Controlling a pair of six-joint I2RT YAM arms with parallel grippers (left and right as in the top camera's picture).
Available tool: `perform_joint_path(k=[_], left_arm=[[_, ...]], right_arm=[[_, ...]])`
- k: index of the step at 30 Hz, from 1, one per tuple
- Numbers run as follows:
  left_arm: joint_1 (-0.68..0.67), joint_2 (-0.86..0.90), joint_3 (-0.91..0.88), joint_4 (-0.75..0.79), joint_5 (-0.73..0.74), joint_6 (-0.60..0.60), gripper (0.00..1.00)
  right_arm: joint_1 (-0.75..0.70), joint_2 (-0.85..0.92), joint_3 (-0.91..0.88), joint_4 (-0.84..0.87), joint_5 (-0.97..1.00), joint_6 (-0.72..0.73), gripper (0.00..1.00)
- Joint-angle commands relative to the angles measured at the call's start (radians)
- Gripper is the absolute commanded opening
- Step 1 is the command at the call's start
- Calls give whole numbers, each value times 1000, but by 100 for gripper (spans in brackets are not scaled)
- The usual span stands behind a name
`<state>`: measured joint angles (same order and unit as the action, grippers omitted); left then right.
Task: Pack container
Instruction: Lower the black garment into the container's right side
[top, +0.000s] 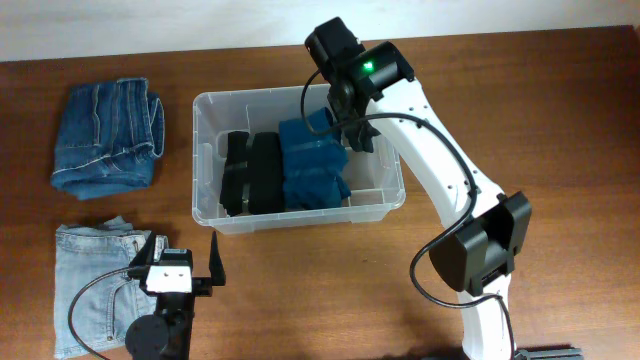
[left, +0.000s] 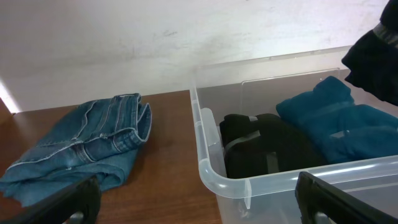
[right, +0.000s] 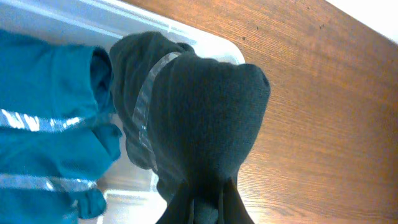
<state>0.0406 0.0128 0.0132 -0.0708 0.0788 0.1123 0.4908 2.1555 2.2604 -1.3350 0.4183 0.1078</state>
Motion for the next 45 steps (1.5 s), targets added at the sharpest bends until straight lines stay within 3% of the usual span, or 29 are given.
perform_joint_path(k=[1,12,16,19,24,36,45], left_arm=[[2,-6,-4,-2,11,10,100],[2,-6,-4,-2,11,10,99],[2,-6,-4,-2,11,10,99],[2,-6,-4,-2,11,10,99],[2,-6,-4,-2,11,10,100],[2,-6,-4,-2,11,10,99],[2,-6,-4,-2,11,10,100]], right_arm=[[0,0,0,-16,18,-106,4],[0,0,-18,-106,-108,-232,5],[0,0,-18,-127,-120,-232,9],[0,0,-18,-132,-120,-231,4],[0,0,-18,-144,-120,-231,4],[0,-11,28,-327,-218,-236,4],[1,-11,34,-364,-410,-464,4]])
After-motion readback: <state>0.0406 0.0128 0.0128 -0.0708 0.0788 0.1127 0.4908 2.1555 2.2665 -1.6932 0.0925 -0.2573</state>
